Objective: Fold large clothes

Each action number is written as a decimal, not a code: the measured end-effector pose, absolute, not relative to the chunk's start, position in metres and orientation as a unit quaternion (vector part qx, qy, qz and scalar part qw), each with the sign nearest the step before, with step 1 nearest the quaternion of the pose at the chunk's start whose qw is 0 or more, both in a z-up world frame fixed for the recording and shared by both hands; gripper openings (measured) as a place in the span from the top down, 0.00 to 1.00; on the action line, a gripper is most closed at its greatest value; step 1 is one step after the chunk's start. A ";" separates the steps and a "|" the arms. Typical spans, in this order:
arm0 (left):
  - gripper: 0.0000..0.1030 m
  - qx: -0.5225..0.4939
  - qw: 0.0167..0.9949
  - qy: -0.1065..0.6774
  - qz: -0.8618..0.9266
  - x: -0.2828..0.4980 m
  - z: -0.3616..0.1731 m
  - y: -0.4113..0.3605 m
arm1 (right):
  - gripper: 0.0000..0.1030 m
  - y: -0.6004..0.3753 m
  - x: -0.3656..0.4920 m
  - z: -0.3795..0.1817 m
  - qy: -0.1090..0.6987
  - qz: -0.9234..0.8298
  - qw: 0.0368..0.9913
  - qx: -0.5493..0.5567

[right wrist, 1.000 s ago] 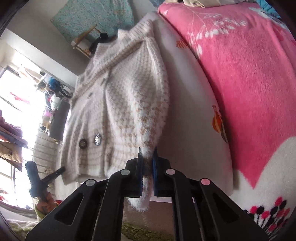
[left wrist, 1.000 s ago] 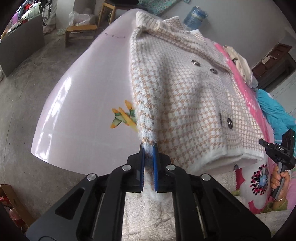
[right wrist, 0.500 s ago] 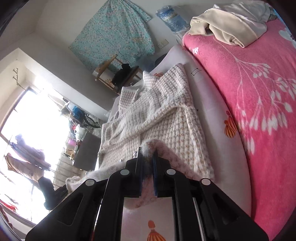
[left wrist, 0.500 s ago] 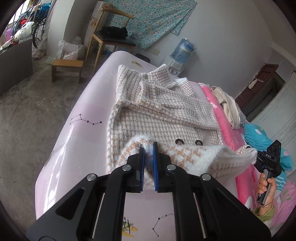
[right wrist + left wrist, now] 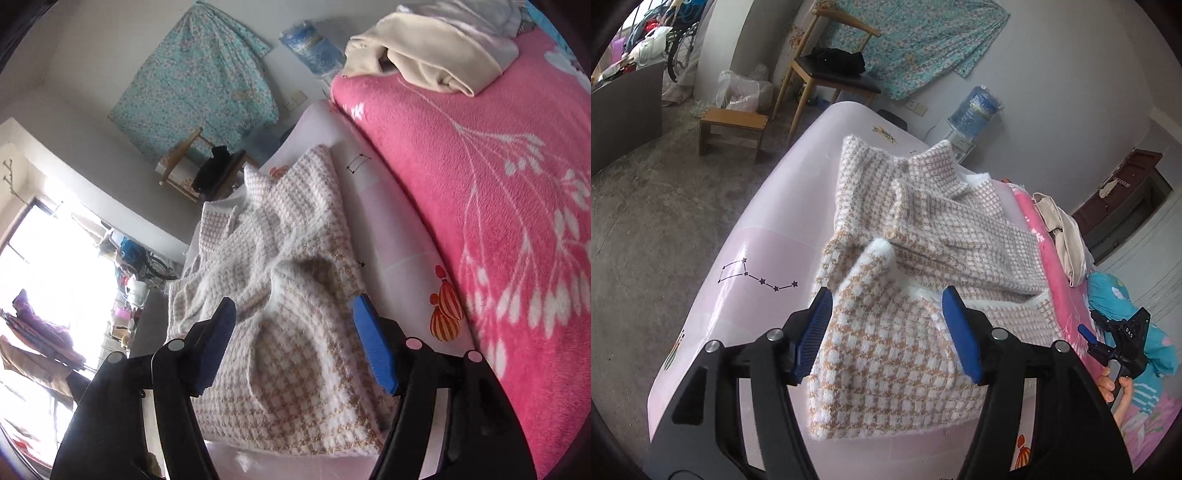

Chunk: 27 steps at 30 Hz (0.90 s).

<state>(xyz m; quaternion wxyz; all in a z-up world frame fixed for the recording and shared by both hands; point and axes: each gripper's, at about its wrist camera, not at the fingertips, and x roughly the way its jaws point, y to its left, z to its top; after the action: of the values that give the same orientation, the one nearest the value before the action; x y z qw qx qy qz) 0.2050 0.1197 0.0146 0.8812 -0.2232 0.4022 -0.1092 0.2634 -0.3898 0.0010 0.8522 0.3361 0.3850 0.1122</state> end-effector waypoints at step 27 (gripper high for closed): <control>0.34 -0.260 0.825 0.483 -0.134 0.117 -0.055 0.092 | 0.40 -0.337 0.142 -0.047 0.504 0.055 0.843 0.177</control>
<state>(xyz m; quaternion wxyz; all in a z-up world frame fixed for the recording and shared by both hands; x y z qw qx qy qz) 0.1169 0.0917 -0.0550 0.8253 -0.2602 0.4829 -0.1341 0.1416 -0.3365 -0.0469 0.8434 0.1771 0.5043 0.0552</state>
